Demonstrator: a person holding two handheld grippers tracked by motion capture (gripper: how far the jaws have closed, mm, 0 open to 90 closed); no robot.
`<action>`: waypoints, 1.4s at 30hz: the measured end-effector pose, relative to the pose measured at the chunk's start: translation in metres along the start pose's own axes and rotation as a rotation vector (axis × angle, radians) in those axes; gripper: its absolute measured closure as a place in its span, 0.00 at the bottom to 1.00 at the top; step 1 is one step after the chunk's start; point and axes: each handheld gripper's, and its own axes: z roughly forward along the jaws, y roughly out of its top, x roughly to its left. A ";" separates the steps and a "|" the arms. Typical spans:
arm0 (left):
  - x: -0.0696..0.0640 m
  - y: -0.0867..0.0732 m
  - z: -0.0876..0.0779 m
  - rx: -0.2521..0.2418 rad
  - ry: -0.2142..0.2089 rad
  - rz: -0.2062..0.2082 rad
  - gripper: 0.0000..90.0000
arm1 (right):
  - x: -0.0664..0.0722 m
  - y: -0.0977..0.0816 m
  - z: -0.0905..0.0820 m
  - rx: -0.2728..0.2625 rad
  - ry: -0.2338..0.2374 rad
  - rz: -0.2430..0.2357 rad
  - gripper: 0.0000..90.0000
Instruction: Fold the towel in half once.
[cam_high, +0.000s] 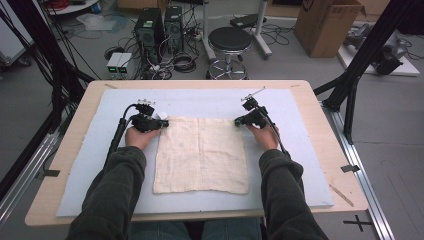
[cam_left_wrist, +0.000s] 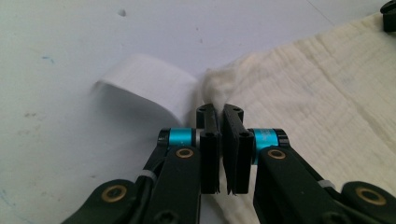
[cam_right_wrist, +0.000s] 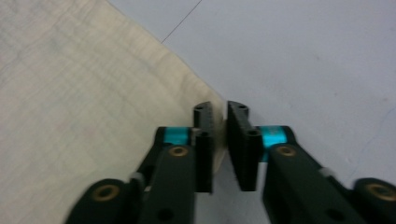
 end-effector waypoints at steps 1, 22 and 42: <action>0.000 0.001 -0.001 -0.010 0.002 -0.002 0.95 | 0.000 0.000 0.000 0.006 0.003 -0.002 0.93; -0.017 0.009 -0.025 -0.072 -0.036 0.071 0.96 | 0.007 -0.010 -0.030 -0.111 0.045 -0.029 0.94; -0.038 -0.003 -0.061 -0.100 -0.043 0.158 0.96 | 0.029 -0.016 -0.068 -0.226 0.101 -0.096 0.94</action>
